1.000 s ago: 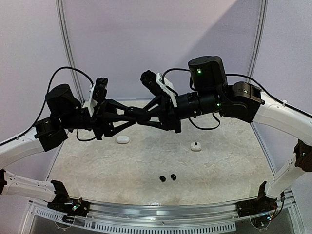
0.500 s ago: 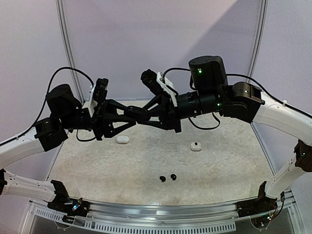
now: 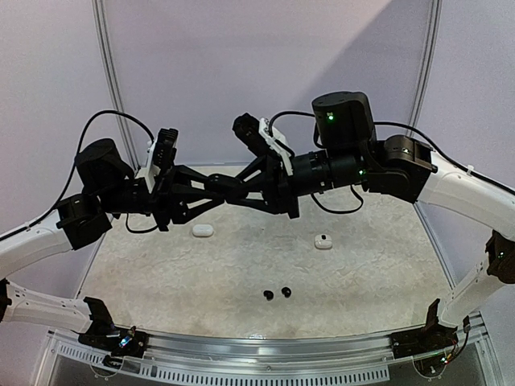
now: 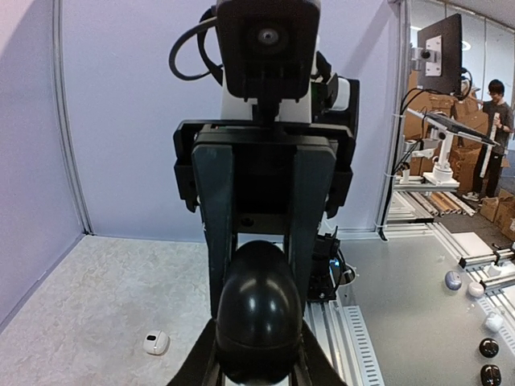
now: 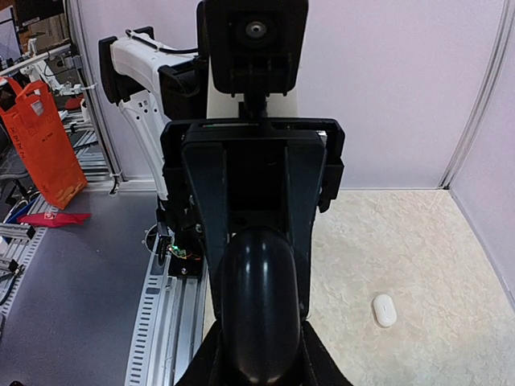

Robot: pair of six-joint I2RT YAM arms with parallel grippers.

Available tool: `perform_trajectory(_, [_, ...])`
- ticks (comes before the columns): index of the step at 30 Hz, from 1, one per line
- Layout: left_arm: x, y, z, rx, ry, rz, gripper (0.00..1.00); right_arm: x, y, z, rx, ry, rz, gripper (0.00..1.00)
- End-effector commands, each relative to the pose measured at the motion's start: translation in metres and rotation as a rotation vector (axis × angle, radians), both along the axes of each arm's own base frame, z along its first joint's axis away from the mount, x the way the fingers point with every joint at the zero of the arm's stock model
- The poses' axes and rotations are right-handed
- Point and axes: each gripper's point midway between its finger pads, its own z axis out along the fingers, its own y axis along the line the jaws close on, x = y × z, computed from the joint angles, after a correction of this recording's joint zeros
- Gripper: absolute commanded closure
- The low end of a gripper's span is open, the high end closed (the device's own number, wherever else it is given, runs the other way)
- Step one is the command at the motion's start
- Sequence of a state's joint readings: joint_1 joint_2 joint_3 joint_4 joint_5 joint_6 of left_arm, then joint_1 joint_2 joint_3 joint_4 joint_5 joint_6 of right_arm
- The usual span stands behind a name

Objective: Insert the wireless bluetooth earbuds into the charging case
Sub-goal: Pass from the right arm to the left, then open the charging case to the charging case.

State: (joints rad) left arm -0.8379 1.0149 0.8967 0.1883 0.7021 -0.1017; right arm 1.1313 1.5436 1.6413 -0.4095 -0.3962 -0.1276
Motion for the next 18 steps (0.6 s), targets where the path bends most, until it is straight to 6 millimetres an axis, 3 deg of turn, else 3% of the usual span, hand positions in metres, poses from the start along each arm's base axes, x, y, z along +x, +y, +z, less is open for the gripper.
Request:
perform_trajectory(1, [-0.003,0.0,-0.002,0.007,0.001,0.001,1.0,0.007,-0.006,0.002,-0.005,0.005,-0.057,0.69])
perform_trajectory(3, [-0.003,0.0,-0.002,0.011,-0.028,0.002,1.0,0.01,-0.006,-0.001,-0.016,0.004,-0.075,0.56])
perform_trajectory(6, [-0.005,0.001,-0.002,0.018,-0.065,-0.003,1.0,0.013,-0.006,-0.001,-0.016,0.005,-0.087,0.49])
perform_trajectory(18, [-0.014,0.003,-0.018,0.093,-0.251,-0.039,1.0,0.02,-0.007,0.004,-0.014,-0.01,-0.129,0.48])
